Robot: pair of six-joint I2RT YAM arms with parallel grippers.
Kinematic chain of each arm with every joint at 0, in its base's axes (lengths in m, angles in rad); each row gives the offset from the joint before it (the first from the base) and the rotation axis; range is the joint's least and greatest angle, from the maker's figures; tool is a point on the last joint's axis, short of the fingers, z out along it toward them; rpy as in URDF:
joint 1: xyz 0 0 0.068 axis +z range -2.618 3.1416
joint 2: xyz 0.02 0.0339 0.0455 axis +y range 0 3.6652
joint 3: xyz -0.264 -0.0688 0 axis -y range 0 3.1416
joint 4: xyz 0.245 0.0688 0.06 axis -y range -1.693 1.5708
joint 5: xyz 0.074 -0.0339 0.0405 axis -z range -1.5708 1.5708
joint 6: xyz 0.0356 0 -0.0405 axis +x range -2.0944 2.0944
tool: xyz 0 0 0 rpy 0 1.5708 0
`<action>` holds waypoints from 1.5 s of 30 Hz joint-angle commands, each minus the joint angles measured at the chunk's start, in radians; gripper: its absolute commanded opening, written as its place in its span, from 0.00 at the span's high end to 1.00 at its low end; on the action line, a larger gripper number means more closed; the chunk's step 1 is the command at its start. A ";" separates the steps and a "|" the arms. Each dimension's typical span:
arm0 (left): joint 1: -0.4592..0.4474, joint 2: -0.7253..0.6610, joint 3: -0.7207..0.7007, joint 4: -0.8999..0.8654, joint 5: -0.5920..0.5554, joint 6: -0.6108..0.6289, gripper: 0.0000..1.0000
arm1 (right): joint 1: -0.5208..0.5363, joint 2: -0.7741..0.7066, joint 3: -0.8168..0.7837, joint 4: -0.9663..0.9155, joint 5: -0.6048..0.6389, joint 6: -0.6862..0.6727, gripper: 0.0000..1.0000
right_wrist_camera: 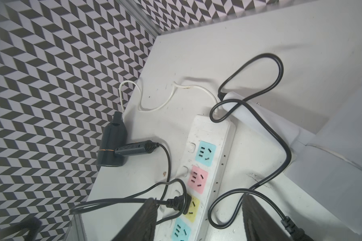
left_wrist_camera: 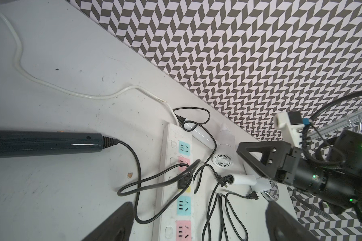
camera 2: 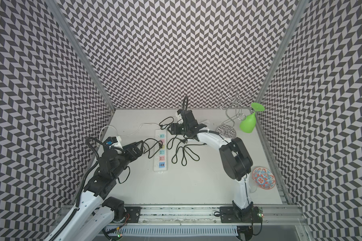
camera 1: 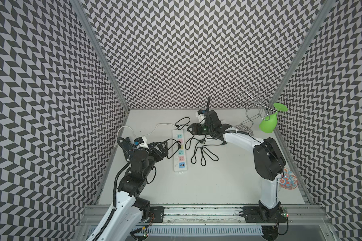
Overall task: Charge the blow dryers
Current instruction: Move the charging cable to the center of the board, then pick up the plug from the center of the board.
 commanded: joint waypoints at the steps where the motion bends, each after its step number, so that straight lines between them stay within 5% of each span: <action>1: 0.007 0.008 -0.009 0.034 0.005 -0.008 0.01 | 0.009 0.037 -0.010 0.014 0.008 -0.029 0.35; 7: 0.007 0.002 -0.008 0.028 0.006 -0.005 0.01 | 0.041 0.142 0.045 -0.046 -0.022 -0.078 0.36; 14: 0.007 -0.002 -0.009 0.027 0.005 -0.005 0.01 | 0.075 0.163 -0.092 -0.011 0.009 -0.072 0.35; 29: 0.009 0.004 -0.013 0.042 0.013 -0.005 0.01 | -0.079 -0.223 -0.698 0.088 0.203 -0.042 0.34; 37: 0.009 0.017 -0.023 0.058 0.016 -0.006 0.01 | -0.015 -0.324 -0.526 0.066 0.074 -0.052 0.34; 45: 0.010 0.021 -0.014 0.056 0.018 -0.006 0.01 | -0.001 -0.166 -0.215 -0.092 0.194 -0.372 0.39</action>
